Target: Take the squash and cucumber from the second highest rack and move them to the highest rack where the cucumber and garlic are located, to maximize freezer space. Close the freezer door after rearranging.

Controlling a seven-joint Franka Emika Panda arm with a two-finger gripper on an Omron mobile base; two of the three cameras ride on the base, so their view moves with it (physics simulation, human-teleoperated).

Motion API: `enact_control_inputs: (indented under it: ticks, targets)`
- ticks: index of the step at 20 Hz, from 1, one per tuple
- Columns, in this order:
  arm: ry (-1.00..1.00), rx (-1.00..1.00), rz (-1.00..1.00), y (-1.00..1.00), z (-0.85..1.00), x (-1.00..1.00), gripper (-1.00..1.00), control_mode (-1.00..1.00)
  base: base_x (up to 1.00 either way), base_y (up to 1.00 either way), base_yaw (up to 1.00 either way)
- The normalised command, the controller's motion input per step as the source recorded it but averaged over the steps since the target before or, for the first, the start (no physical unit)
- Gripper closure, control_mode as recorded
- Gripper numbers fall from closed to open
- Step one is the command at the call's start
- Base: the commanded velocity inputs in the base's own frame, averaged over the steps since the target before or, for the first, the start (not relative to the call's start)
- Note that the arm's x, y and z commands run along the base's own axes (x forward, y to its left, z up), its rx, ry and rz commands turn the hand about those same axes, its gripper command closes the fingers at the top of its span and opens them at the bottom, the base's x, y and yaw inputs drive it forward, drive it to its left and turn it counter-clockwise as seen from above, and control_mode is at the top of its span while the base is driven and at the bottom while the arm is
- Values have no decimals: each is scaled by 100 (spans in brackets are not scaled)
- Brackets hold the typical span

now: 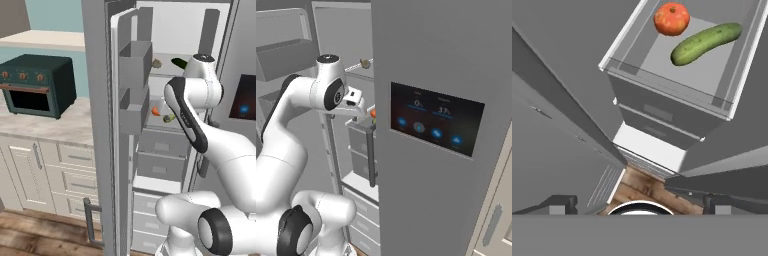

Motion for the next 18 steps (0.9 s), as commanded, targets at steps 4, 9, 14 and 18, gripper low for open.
enact_control_inputs:
  ticks: [4, 9, 14, 18]
  targets:
    - [-9, 0, 0, -2, 0, -4, -100, -100, 0, -5, 2]
    - [-39, 0, -11, 13, 16, -27, -100, -100, 0, 0, 0]
    - [-8, 0, -16, 53, 6, 0, -100, -100, 0, 0, 0]
    - [3, 0, -7, 60, 2, 5, -100, -100, 0, 0, 0]
